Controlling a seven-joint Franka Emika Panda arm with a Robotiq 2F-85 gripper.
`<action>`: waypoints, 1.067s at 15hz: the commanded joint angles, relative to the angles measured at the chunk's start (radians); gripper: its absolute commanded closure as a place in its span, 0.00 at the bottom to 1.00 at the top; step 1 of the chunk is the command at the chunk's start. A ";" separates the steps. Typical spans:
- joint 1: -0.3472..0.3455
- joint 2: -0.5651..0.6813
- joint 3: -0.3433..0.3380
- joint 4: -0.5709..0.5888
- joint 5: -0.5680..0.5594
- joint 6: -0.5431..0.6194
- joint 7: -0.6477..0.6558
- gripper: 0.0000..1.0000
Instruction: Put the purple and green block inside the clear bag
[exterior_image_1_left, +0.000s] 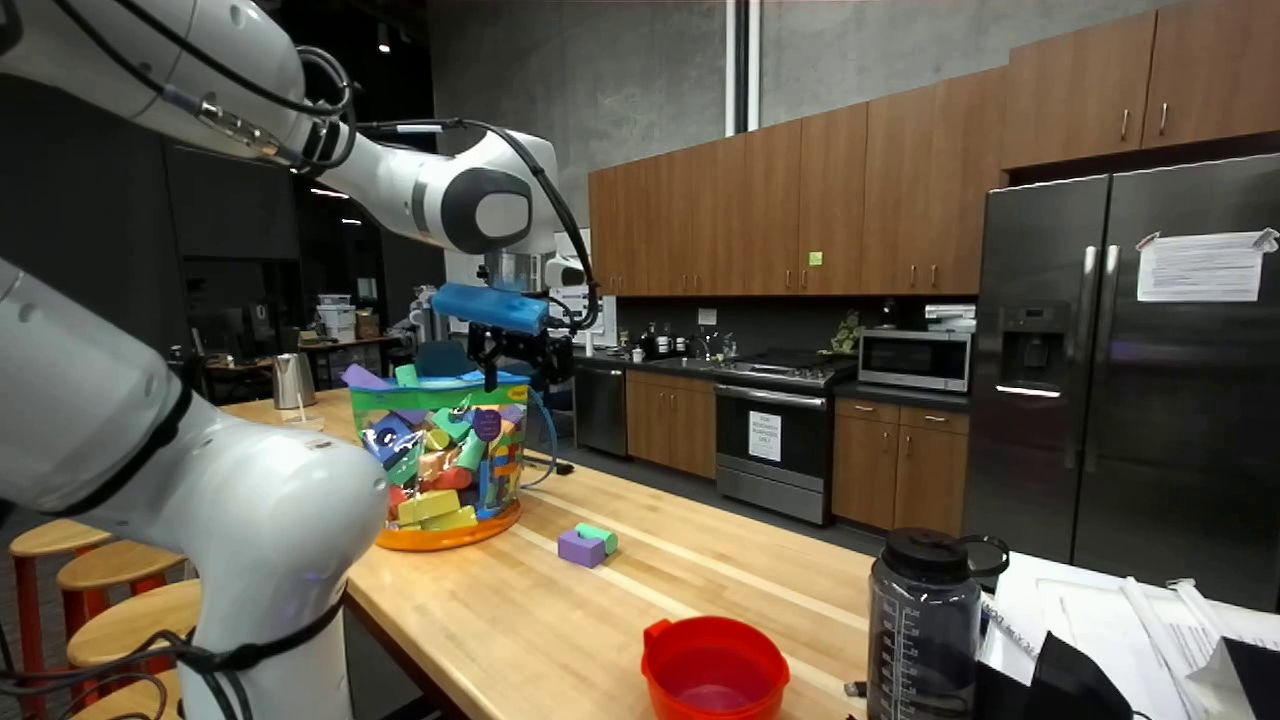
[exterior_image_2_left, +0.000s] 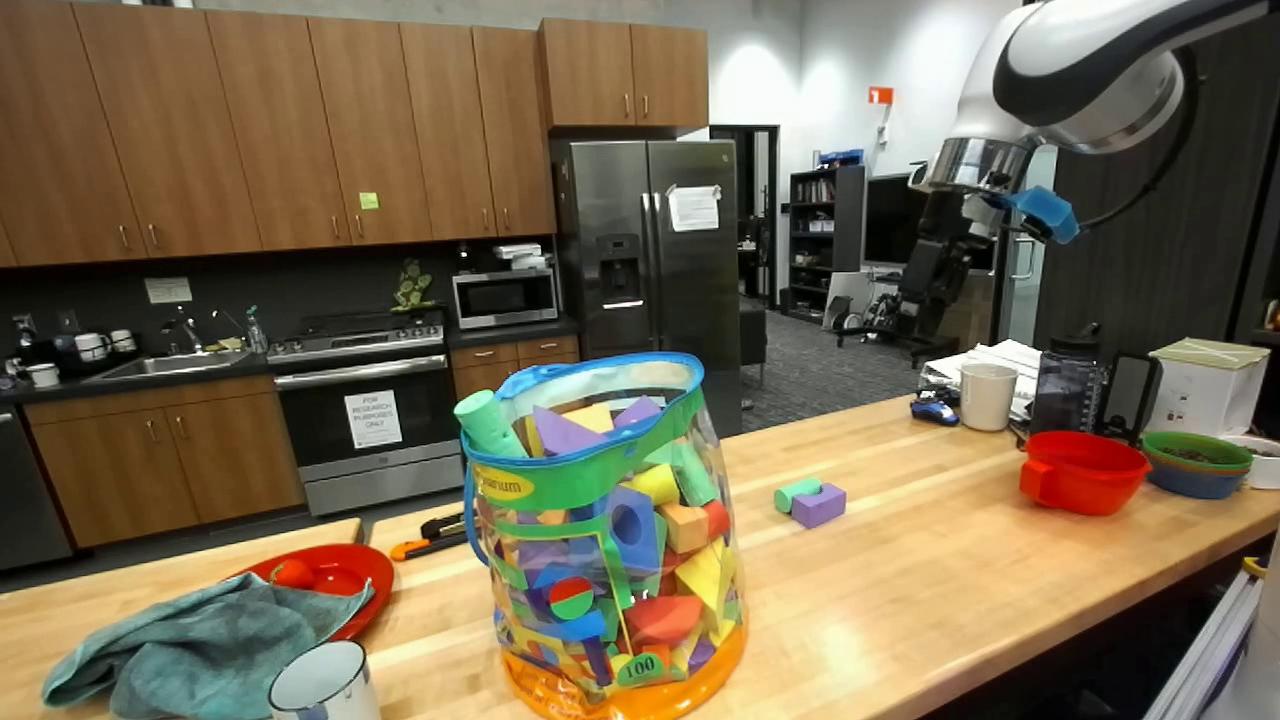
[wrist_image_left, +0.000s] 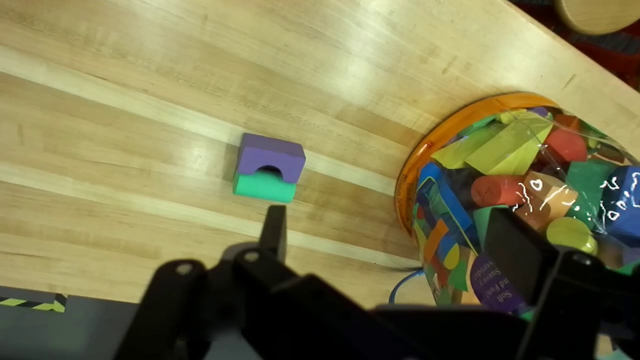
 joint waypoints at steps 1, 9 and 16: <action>0.025 0.075 0.037 0.075 0.013 -0.023 0.002 0.00; 0.077 0.178 0.181 0.154 -0.007 0.113 0.032 0.00; -0.009 0.260 0.211 0.166 -0.235 0.218 0.054 0.00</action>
